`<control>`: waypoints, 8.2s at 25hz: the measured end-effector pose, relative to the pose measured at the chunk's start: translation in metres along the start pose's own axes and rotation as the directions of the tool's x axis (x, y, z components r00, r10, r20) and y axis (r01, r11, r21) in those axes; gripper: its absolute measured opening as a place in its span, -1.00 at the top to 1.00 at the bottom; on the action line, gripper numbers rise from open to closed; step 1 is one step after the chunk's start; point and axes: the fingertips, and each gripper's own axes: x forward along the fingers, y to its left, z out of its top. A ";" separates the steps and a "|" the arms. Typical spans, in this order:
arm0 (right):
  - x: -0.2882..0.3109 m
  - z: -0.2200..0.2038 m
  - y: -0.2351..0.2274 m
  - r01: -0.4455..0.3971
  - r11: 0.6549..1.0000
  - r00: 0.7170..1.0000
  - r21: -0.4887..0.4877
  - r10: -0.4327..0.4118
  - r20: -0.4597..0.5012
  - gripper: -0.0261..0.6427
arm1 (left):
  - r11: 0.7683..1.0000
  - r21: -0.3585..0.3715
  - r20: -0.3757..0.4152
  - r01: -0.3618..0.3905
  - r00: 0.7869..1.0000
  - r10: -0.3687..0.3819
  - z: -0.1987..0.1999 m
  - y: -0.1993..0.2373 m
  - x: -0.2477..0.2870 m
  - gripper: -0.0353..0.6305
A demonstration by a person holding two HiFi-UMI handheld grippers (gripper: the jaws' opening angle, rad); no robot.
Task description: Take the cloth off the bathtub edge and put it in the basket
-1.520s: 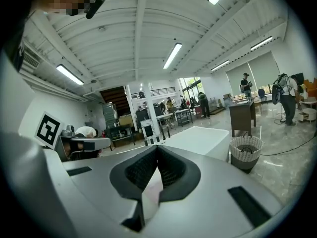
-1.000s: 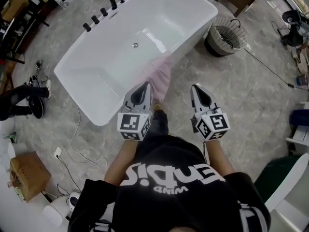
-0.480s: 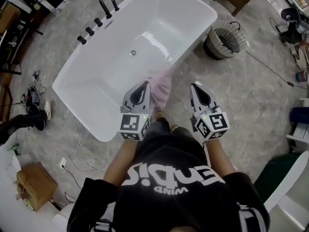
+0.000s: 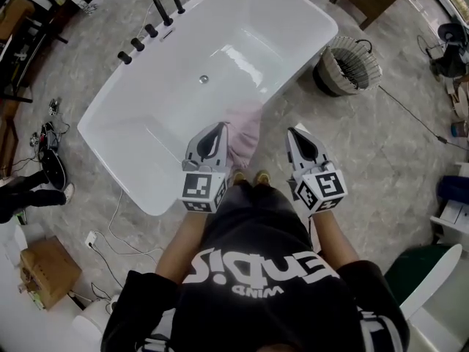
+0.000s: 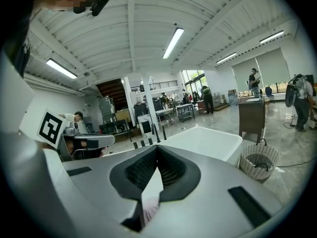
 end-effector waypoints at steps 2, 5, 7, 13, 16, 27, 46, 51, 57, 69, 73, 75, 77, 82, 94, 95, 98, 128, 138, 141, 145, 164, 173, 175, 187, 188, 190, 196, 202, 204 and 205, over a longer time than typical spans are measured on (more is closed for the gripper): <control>0.007 -0.001 -0.005 -0.013 1.000 1.000 -0.006 0.013 -0.008 0.89 | 1.000 -0.005 -0.006 -0.011 1.000 0.011 -0.004 0.003 0.006 0.86; 0.021 -0.005 -0.014 -0.029 1.000 0.999 -0.002 0.029 -0.023 0.89 | 1.000 -0.011 -0.020 -0.022 1.000 0.022 -0.012 0.009 0.018 0.86; 0.032 -0.009 -0.018 -0.042 0.999 0.999 0.007 0.043 -0.033 0.89 | 1.000 -0.011 -0.026 -0.026 0.999 0.025 -0.017 0.014 0.027 0.86; 0.067 -0.039 -0.035 -0.072 0.997 0.995 0.031 0.074 -0.064 0.89 | 0.998 -0.047 -0.050 -0.034 0.998 0.032 -0.056 0.033 0.062 0.85; 0.084 -0.064 -0.041 -0.092 0.996 0.992 0.002 0.092 -0.085 0.89 | 0.997 -0.061 -0.057 -0.038 0.998 0.035 -0.083 0.042 0.083 0.86; 0.133 -0.176 -0.053 -0.098 0.995 0.983 0.016 0.100 -0.153 0.89 | 0.991 -0.095 -0.095 -0.090 0.992 0.081 -0.189 0.068 0.123 0.86; 0.122 -0.190 -0.046 -0.076 0.995 0.986 0.068 0.085 -0.143 0.89 | 0.996 -0.089 -0.277 0.019 0.960 -0.043 -0.243 0.047 0.110 -0.04; 0.120 -0.193 -0.044 -0.066 0.994 0.987 0.088 0.079 -0.143 0.89 | 0.996 -0.073 -0.331 0.046 0.941 -0.067 -0.255 0.046 0.112 -0.19; 0.117 -0.201 -0.046 -0.058 0.992 0.987 0.108 0.073 -0.142 0.89 | 0.996 -0.046 -0.391 0.080 0.916 -0.092 -0.274 0.046 0.119 -0.18; 0.107 -0.216 -0.050 -0.028 0.991 0.986 0.130 0.049 -0.161 0.89 | 0.984 0.005 -0.607 0.177 0.782 -0.137 -0.350 0.044 0.141 -0.19; 0.102 -0.224 -0.053 -0.018 0.990 0.984 0.139 0.042 -0.172 0.89 | 0.981 0.023 -0.649 0.191 0.749 -0.131 -0.373 0.044 0.155 -0.19; 0.100 -0.228 -0.054 -0.014 0.990 0.983 0.144 0.040 -0.178 0.89 | 0.979 0.034 -0.678 0.203 0.724 -0.127 -0.385 0.045 0.161 -0.19; 0.099 -0.231 -0.055 -0.010 0.989 0.982 0.145 0.037 -0.185 0.89 | 0.975 0.044 -0.707 0.216 0.697 -0.122 -0.397 0.047 0.167 -0.20; 0.098 -0.235 -0.060 -0.002 0.989 0.981 0.149 0.031 -0.192 0.89 | 0.962 0.083 -0.763 0.262 0.637 -0.107 -0.419 0.048 0.176 -0.20; 0.091 -0.244 -0.063 0.004 0.986 0.978 0.165 0.030 -0.206 0.89 | 0.963 0.114 -0.771 0.246 0.632 -0.071 -0.433 0.049 0.183 -0.20; 0.089 -0.245 -0.064 0.004 0.986 0.977 0.165 0.031 -0.210 0.89 | 0.963 0.118 -0.772 0.242 0.633 -0.064 -0.434 0.050 0.183 -0.20; 0.087 -0.247 -0.066 0.007 0.986 0.975 0.164 0.030 -0.221 0.89 | 0.967 0.132 -0.772 0.218 0.635 -0.037 -0.435 0.053 0.185 -0.19; 0.084 -0.253 -0.074 0.020 0.982 0.968 0.186 0.027 -0.249 0.89 | 0.986 0.051 -0.748 0.158 0.661 -0.067 -0.378 0.047 0.157 0.77; 0.072 -0.210 -0.081 0.018 0.991 0.972 0.136 0.014 -0.233 0.89 | 0.993 -0.008 -0.656 0.119 0.749 -0.095 -0.298 0.029 0.141 0.77; 0.065 -0.186 -0.081 0.016 0.994 0.975 0.108 0.009 -0.223 0.89 | 0.991 -0.022 -0.617 0.131 0.778 -0.117 -0.253 0.020 0.135 0.77; 0.056 -0.146 -0.081 0.018 0.997 0.980 0.072 -0.004 -0.200 0.89 | 0.990 -0.039 -0.542 0.139 0.829 -0.138 -0.179 0.005 0.134 0.77; -0.008 0.043 -0.085 0.089 0.996 0.995 0.004 -0.089 0.049 0.89 | 0.965 0.060 -0.094 0.255 0.964 -0.249 0.151 -0.065 0.102 0.77; -0.041 0.053 -0.079 0.145 0.989 0.984 0.017 -0.146 0.099 0.89 | 0.941 0.085 -0.004 0.327 0.945 -0.327 0.197 -0.092 0.083 0.78; -0.043 0.058 -0.080 0.164 0.986 0.980 0.020 -0.165 0.107 0.89 | 0.935 0.088 0.003 0.344 0.938 -0.346 0.205 -0.094 0.083 0.78; -0.109 0.036 -0.089 0.367 0.927 0.915 0.084 -0.375 0.146 0.89 | 0.837 0.155 -0.031 0.524 0.850 -0.526 0.189 -0.166 0.088 0.78; -0.117 0.031 -0.089 0.390 0.916 0.904 0.093 -0.400 0.149 0.89 | 0.824 0.161 -0.033 0.544 0.837 -0.546 0.186 -0.174 0.089 0.78; -0.131 0.021 -0.091 0.438 0.891 0.879 0.119 -0.452 0.151 0.89 | 0.799 0.170 -0.038 0.576 0.814 -0.579 0.182 -0.187 0.092 0.77; -0.178 0.002 -0.107 0.554 0.809 0.800 0.198 -0.583 0.142 0.89 | 0.754 0.137 -0.042 0.642 0.765 -0.643 0.183 -0.216 0.111 0.78; -0.202 -0.007 -0.140 0.607 0.758 0.752 0.237 -0.645 0.137 0.89 | 0.715 0.117 -0.067 0.689 0.724 -0.686 0.173 -0.251 0.131 0.78; -0.203 -0.007 -0.152 0.613 0.752 0.745 0.242 -0.652 0.139 0.89 | 0.708 0.121 -0.076 0.696 0.718 -0.692 0.170 -0.260 0.142 0.77; -0.202 -0.006 -0.160 0.615 0.750 0.743 0.243 -0.654 0.140 0.89 | 0.705 0.125 -0.079 0.698 0.716 -0.694 0.169 -0.265 0.149 0.77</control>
